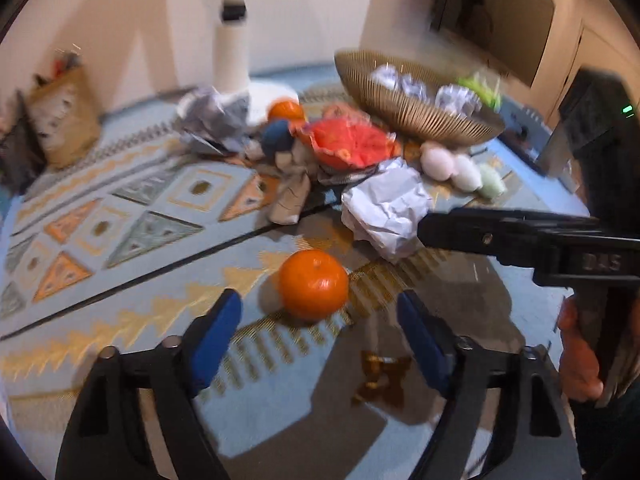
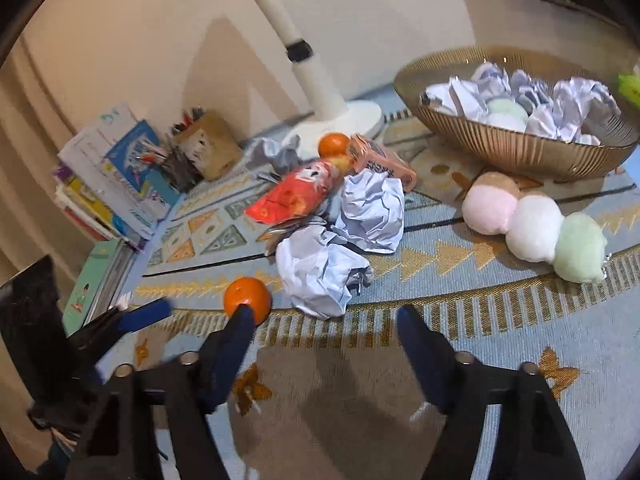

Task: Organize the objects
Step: 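Grasp the mandarin orange with the left tool while the right tool grasps a crumpled white paper ball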

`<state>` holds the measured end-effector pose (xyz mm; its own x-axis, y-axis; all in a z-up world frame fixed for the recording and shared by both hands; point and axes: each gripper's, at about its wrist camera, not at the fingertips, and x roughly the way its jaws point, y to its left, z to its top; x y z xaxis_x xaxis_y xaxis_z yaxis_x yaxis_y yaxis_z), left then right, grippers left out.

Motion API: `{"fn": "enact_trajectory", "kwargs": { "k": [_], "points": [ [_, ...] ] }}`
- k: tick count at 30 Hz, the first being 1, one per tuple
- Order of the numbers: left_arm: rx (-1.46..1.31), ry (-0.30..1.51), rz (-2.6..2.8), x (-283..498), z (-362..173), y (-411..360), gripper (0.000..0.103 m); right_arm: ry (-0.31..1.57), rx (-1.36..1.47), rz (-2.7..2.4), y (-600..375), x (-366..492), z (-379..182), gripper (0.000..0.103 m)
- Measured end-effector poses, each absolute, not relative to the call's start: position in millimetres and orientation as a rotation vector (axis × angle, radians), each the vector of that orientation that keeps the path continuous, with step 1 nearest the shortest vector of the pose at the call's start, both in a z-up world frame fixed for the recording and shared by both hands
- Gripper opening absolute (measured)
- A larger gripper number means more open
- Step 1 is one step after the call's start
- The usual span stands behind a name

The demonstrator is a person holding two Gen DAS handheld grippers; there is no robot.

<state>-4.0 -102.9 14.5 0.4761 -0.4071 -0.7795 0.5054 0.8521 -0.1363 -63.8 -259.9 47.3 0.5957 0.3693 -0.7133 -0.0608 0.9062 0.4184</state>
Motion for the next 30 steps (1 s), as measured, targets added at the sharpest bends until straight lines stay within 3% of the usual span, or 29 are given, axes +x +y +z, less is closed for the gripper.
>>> {"fn": "enact_trajectory", "kwargs": {
  "k": [3,5,7,8,9,16,24,25,27,30],
  "points": [
    [0.088,0.940,-0.589,6,11,-106,0.067,0.919,0.379,0.235,-259,-46,44,0.069],
    [0.096,0.923,-0.576,8,8,-106,0.043,0.925,0.395,0.227,-258,-35,40,0.069],
    [0.097,0.911,-0.565,6,8,-104,0.036,0.940,0.418,0.246,-255,-22,32,0.067],
    [0.082,0.912,-0.569,5,8,-102,0.035,0.947,0.422,0.255,-252,-19,28,0.057],
    [0.073,0.913,-0.571,5,8,-99,0.035,0.953,0.430,0.282,-249,-16,24,0.053],
    [-0.045,0.882,-0.541,-22,16,-81,0.035,0.892,0.326,0.271,-245,-58,43,0.049],
    [-0.052,0.826,-0.531,-32,15,-79,0.035,0.911,-0.040,-0.017,-264,-103,49,0.051],
    [-0.059,0.823,-0.529,-32,16,-77,0.035,0.915,-0.032,-0.004,-265,-105,46,0.053],
    [-0.062,0.821,-0.537,-32,16,-77,0.035,0.918,-0.001,0.019,-270,-107,43,0.068],
    [-0.043,0.813,-0.544,-34,16,-81,0.035,0.922,0.059,0.057,-271,-111,35,0.069]
  ]
}}
